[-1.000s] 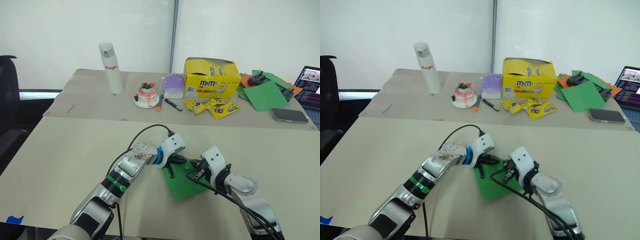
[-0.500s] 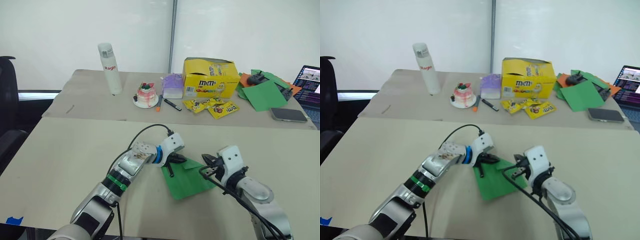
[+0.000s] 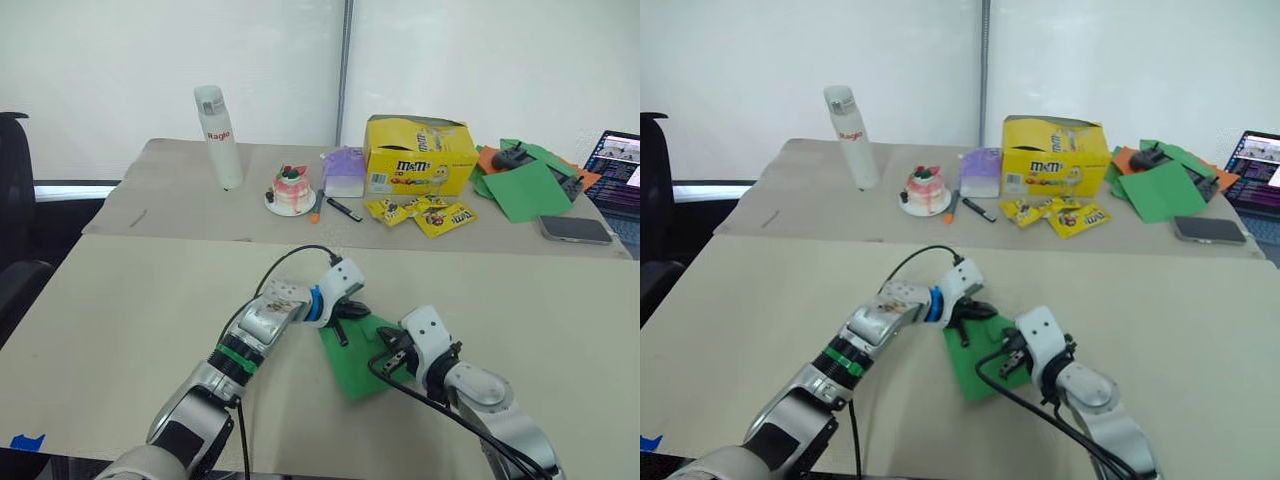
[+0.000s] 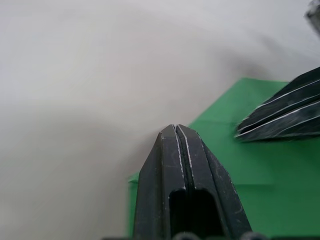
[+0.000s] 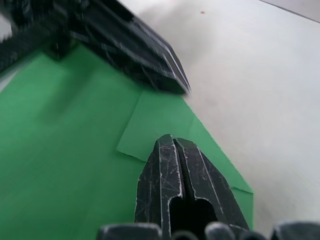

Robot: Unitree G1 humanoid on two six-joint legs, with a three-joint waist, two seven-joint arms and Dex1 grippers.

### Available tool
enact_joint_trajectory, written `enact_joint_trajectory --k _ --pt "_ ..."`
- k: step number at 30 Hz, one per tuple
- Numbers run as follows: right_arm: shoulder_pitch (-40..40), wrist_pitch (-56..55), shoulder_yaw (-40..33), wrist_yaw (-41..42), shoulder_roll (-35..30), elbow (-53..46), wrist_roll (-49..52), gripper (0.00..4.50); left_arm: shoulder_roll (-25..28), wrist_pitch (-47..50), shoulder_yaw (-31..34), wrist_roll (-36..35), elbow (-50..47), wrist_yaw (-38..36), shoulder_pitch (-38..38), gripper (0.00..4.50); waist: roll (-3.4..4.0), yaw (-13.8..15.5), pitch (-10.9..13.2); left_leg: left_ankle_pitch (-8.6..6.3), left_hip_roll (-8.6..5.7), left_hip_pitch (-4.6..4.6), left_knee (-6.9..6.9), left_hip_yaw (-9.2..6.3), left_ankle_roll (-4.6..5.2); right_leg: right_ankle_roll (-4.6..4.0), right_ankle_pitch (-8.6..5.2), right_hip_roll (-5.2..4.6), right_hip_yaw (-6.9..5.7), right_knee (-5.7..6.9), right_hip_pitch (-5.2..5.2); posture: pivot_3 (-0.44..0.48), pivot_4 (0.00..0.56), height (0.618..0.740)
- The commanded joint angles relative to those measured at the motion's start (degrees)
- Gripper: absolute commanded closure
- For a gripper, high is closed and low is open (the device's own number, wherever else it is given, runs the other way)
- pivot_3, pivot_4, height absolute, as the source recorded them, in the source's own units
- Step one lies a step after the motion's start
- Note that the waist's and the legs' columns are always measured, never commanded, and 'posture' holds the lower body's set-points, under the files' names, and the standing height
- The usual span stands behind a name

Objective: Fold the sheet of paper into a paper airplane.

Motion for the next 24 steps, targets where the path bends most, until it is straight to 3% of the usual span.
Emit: enact_joint_trajectory --k 1,5,8,12,17,21,24 --pt "-1.0 1.3 0.6 -1.0 -0.5 1.7 -1.1 4.48 4.2 0.1 4.6 1.0 1.6 2.5 1.8 4.5 -0.02 -0.4 0.0 0.0 0.03 0.01 0.0 0.0 0.0 0.0 0.0 0.02 0.0 0.01 0.0 0.0 0.15 0.722" --pt "-3.1 1.4 2.1 -1.1 0.1 3.9 -1.1 4.48 3.7 1.7 15.2 -6.1 -2.3 4.7 3.7 4.5 -0.04 -0.7 0.0 0.0 0.17 0.05 -0.03 -0.01 0.0 -0.02 0.0 0.06 0.03 0.06 -0.03 0.0 0.15 0.722" --pt "-4.3 0.8 3.2 -0.4 -0.5 4.9 -1.4 4.48 5.2 10.9 20.9 -12.5 -9.3 4.0 6.3 4.5 -0.09 -0.5 0.1 0.0 0.18 0.0 -0.03 -0.02 0.0 -0.02 0.0 0.04 0.0 0.06 -0.06 0.0 0.15 0.722" --pt "-6.1 -0.3 3.8 0.3 -1.2 6.9 -1.9 4.5 10.4 27.0 21.3 -19.0 -20.4 2.6 11.8 3.32 -0.09 -0.6 0.1 0.0 0.16 0.04 -0.08 0.0 -0.01 -0.01 0.0 -0.06 0.02 0.04 -0.03 0.0 0.15 0.722" --pt "-7.5 -0.6 5.2 0.5 -0.8 8.1 -2.0 4.5 6.4 39.6 28.3 -26.6 -28.8 8.7 14.5 1.66 -0.15 -0.3 0.1 0.07 0.15 0.06 -0.07 -0.01 -0.07 -0.01 0.0 -0.11 -0.03 0.09 -0.01 0.0 0.15 0.722" --pt "-7.8 -0.6 6.1 0.5 -0.4 8.5 -2.2 4.5 0.5 45.5 31.4 -29.4 -31.3 14.4 14.7 1.66 -0.15 -0.5 0.1 0.07 0.14 0.07 -0.09 -0.01 -0.07 -0.01 0.0 -0.1 0.01 0.08 0.0 0.0 0.15 0.722" --pt "-8.0 -0.7 6.3 0.6 -0.6 8.7 -2.5 4.5 -0.7 46.4 30.1 -29.0 -31.7 16.8 15.3 1.66 -0.15 -0.7 0.1 0.07 0.15 0.08 -0.13 -0.02 -0.07 -0.02 0.0 -0.05 0.03 0.08 -0.01 0.0 0.15 0.722"
